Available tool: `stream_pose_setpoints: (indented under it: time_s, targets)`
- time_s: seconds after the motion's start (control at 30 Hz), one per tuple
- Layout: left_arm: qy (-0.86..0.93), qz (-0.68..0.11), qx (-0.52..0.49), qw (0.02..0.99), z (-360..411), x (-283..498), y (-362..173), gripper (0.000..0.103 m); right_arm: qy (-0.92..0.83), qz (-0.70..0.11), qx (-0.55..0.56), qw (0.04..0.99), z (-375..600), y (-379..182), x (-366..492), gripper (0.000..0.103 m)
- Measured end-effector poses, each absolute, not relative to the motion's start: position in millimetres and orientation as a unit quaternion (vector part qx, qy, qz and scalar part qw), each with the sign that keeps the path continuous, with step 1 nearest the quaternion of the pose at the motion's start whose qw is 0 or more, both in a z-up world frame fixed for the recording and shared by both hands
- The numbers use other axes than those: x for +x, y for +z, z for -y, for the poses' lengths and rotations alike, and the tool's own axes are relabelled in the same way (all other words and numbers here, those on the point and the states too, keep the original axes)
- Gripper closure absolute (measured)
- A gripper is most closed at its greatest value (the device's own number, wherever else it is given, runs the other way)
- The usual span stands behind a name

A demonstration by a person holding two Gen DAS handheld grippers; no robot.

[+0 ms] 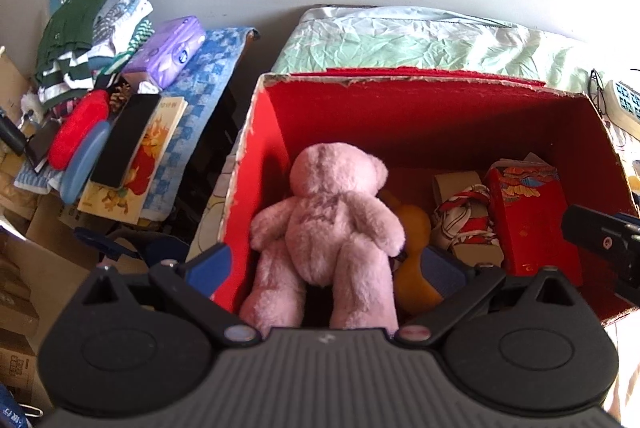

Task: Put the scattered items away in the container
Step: 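Withdraw both grippers from the red box back toward the plush pile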

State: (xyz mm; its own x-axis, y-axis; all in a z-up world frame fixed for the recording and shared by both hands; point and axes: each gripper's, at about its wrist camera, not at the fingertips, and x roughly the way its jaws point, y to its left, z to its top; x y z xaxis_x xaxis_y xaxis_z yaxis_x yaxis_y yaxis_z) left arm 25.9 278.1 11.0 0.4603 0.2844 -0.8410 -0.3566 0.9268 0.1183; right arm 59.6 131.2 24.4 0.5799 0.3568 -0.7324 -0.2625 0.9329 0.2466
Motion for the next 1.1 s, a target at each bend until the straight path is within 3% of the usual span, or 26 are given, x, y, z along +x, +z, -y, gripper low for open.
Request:
stream_pose_setpoints:
  time_s: [0.53, 1.1]
  targets:
    - [0.225, -0.465, -0.013, 0.856, -152.5, 14.8, 36.6, 0.001, 0.189, -0.413, 0.091, 0.886, 4.9, 38.8, 58.0, 0.051]
    - [0.188, -0.509, 0.012, 0.84, -48.9, 16.5, 9.2, 0.001, 0.171, -0.438, 0.102, 0.876, 92.5, 16.5, 57.3, 0.051]
